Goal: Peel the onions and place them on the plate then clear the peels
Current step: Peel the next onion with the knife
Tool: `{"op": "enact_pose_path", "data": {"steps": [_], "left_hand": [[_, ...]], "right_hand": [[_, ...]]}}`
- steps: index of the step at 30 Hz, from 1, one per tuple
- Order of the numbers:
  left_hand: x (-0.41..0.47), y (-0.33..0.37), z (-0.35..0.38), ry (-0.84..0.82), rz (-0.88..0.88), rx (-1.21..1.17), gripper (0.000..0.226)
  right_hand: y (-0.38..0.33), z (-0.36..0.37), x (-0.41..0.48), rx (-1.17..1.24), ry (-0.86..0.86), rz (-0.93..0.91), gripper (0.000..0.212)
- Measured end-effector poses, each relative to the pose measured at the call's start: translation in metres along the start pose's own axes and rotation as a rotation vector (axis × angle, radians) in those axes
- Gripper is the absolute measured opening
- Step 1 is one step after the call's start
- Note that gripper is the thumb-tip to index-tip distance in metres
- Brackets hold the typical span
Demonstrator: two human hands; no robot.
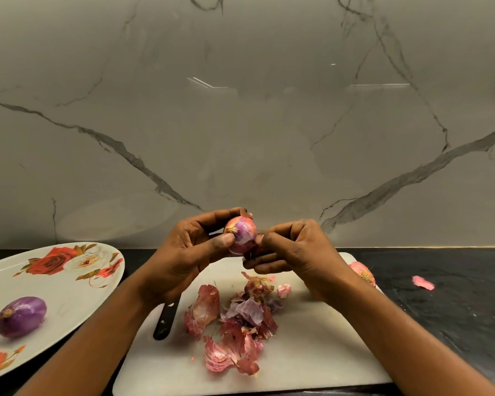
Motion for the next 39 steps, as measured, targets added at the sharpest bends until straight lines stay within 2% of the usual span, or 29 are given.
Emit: {"op": "enact_pose_path", "data": {"steps": [4,12,20,26,30,39], "left_hand": [[0.000,-0.002,0.001,-0.011,0.018,-0.023,0.047],[-0.007,-0.007,-0.005,0.026,-0.017,-0.015,0.047],[-0.006,-0.006,-0.010,0.099,-0.015,-0.223,0.043],[-0.007,-0.007,-0.011,0.120,-0.013,-0.139,0.047],[-0.009,-0.005,-0.008,0.094,-0.029,-0.088,0.062],[-0.011,-0.004,-0.002,0.076,-0.024,0.008,0.056]], "right_hand": [[0.002,-0.002,0.001,-0.055,0.032,-0.055,0.010],[-0.001,-0.003,0.002,-0.055,0.053,-0.086,0.014],[-0.001,-0.008,0.001,-0.130,0.061,-0.124,0.022],[0.005,-0.001,0.000,-0.275,-0.016,-0.129,0.026],[0.004,-0.001,0.000,-0.219,-0.031,-0.096,0.024],[0.007,0.002,0.000,-0.107,-0.041,-0.016,0.016]]}}
Point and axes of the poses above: each hand's wrist, its own x-axis towards the middle knuckle, its own z-axis out of the palm, y = z × x, the point moved 1 cm from there along x, towards the middle knuckle, and after that the axes turned 9 degrees about x, right-handed, at the moved point
